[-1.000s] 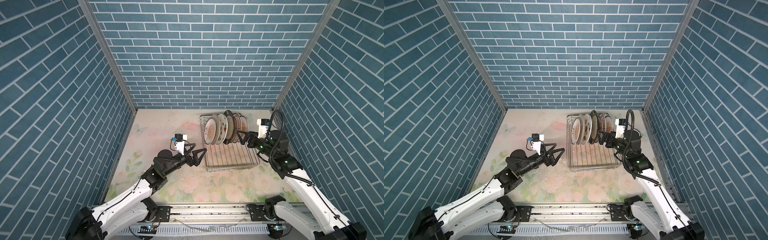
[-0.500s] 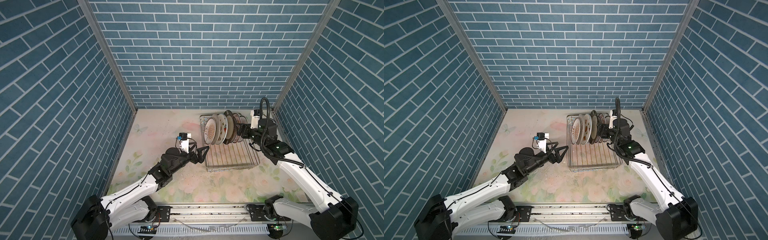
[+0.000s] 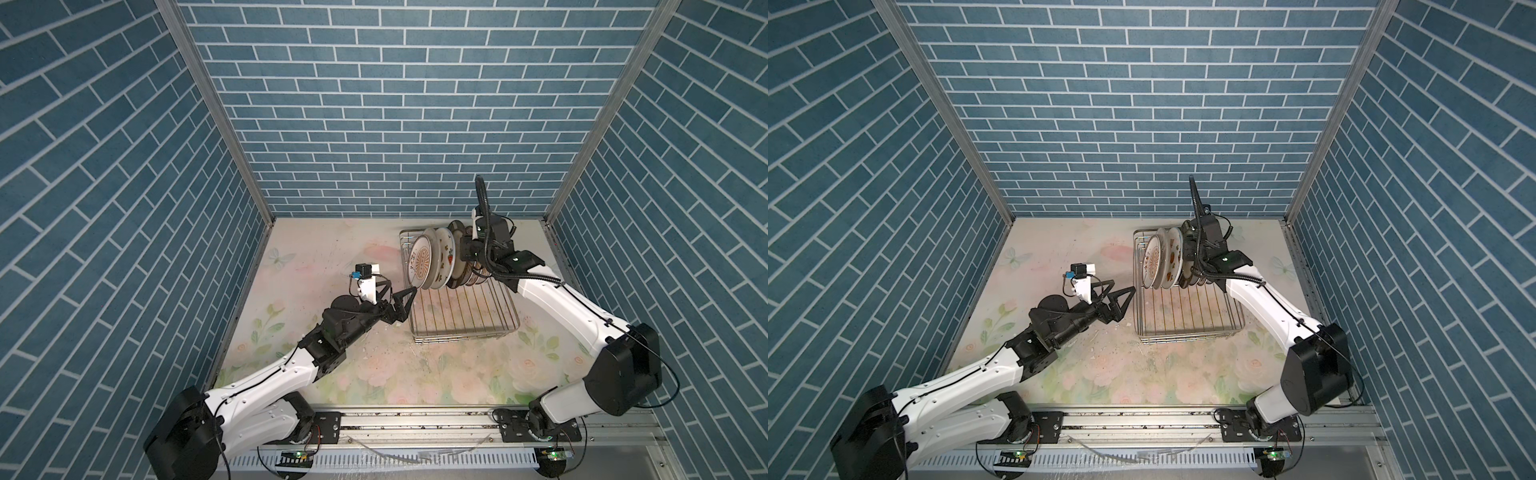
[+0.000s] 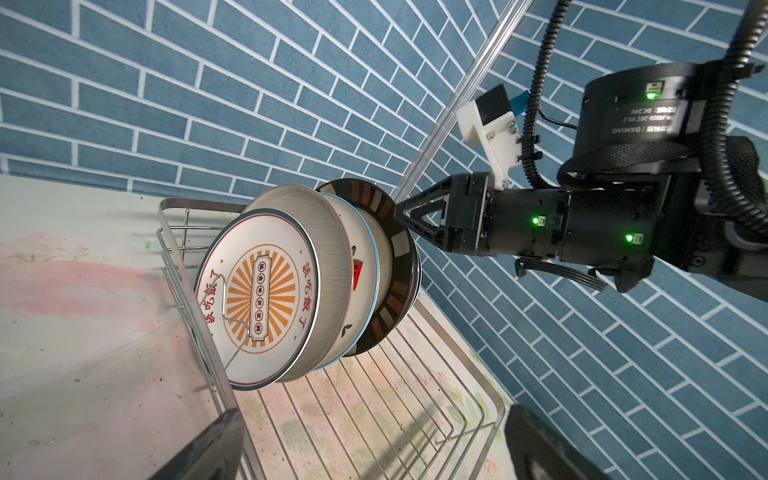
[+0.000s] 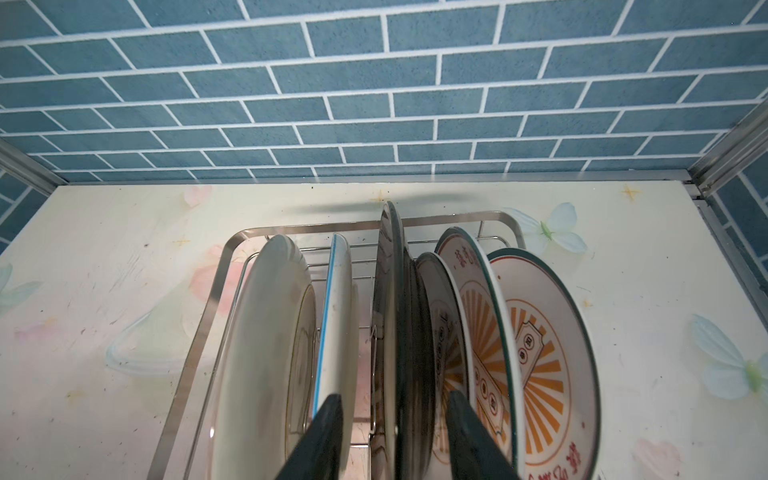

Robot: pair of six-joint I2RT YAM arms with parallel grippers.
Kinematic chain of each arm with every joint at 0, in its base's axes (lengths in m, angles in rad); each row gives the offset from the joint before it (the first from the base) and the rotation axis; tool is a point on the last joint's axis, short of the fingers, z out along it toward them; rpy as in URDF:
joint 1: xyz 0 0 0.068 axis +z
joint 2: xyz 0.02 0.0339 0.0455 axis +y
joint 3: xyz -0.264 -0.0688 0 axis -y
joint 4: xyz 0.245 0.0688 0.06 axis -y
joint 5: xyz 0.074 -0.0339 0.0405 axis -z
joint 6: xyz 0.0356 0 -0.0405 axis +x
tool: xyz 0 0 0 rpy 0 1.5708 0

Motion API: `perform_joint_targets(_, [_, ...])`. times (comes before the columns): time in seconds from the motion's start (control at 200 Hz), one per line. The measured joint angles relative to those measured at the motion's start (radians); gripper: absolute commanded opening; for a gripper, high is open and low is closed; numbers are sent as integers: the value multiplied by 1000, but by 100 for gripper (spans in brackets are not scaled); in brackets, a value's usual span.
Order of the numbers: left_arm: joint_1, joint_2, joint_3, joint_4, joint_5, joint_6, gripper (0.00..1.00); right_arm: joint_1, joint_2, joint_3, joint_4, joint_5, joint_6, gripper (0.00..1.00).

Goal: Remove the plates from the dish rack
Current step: 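Close the right gripper on the dark-rimmed plate's rim in the rack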

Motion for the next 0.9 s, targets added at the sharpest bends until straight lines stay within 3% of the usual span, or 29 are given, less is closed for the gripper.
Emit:
perform_joint_targets(0.29, [0,21,0,8,-6,0,100,26,105,80,-39,139,-23,25])
perform_joint_targets(0.37, [0,32,-2,22,-9,-4,100,27,135,104,-45,175,-29,17])
perform_joint_targets(0.9, [-1,103,-21,60,-18,-30,100,46,228,172,-77,307,-33,20])
